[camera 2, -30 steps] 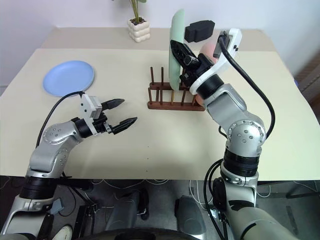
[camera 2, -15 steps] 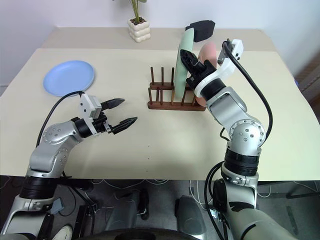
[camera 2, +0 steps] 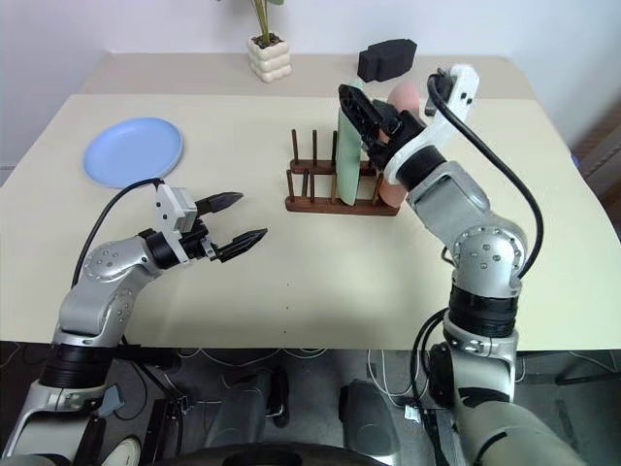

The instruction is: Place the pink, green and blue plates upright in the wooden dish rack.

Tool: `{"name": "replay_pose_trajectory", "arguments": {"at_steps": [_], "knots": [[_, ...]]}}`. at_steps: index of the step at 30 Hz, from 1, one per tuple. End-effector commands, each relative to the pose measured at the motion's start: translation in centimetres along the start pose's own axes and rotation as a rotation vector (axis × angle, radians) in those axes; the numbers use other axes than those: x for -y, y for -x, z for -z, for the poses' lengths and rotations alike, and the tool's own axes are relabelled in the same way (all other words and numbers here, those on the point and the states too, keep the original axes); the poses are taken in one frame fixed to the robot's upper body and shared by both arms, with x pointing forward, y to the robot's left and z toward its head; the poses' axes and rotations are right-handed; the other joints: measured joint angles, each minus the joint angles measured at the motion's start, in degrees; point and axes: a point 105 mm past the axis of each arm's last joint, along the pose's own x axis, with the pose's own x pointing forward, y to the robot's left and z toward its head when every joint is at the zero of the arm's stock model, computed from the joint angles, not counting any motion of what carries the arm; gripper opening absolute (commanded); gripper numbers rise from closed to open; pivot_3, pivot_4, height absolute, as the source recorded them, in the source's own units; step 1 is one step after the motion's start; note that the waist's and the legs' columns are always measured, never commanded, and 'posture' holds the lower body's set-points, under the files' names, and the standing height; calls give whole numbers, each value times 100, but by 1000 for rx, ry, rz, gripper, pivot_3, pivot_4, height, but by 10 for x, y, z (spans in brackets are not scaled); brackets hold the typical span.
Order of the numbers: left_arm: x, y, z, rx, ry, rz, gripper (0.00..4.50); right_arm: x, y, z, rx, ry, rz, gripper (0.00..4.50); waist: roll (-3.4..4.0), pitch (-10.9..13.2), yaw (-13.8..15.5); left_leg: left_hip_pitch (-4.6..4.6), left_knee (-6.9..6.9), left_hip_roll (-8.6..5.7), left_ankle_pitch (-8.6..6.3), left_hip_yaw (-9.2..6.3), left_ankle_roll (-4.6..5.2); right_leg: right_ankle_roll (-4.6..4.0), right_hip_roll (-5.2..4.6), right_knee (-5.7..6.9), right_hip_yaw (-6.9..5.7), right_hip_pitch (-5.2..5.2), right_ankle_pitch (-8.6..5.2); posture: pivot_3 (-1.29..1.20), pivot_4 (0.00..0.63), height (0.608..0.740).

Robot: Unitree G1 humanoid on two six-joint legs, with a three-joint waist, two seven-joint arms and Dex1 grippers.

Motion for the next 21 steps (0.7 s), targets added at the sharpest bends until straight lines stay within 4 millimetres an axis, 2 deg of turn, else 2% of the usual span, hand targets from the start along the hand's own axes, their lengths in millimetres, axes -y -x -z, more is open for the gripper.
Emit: {"name": "replay_pose_trajectory", "arguments": {"at_steps": [1,3,6,11,14,17,19,21], "knots": [[-15,6,-14,57,-22,-74,4500,-25,3,-29,70,286,-99,3955,0,0,2,-1,-1,0,0,0,0,0,0,-1,0,-2,0,0,150,732],[-35,12,-20,95,11,-184,4500,-39,6,-32,58,481,-170,3955,0,0,5,-2,-1,0,0,1,0,0,-1,-1,0,-3,0,0,150,732],[-82,33,-25,141,100,-443,4500,-62,10,-17,-2,684,-315,3955,-1,0,-10,-2,0,2,-4,-1,7,0,1,0,0,-5,0,0,150,732],[-138,74,-23,130,115,-817,4500,-82,13,24,-103,905,-501,3955,-5,0,-9,-1,3,1,-1,-1,2,1,0,1,-1,-4,1,0,150,732],[-169,109,-11,83,190,-1098,4500,-83,12,41,-129,933,-538,3955,-29,7,9,-2,6,0,0,-1,1,2,-3,0,-2,-3,1,0,150,732],[-186,141,9,32,338,-1309,4500,-86,11,52,-140,936,-570,3955,-55,4,15,-3,6,1,0,-1,1,2,-4,0,-4,-3,1,0,150,732],[-188,146,20,-14,402,-1342,4500,-88,12,56,-146,936,-585,3955,-62,1,14,-3,5,0,0,-1,0,2,-5,0,-4,-3,1,0,150,732],[-189,141,27,-58,443,-1324,4500,-89,11,60,-150,931,-594,3955,-64,0,28,-3,6,0,0,-1,0,2,-5,0,-6,-2,1,0,150,732]]}}
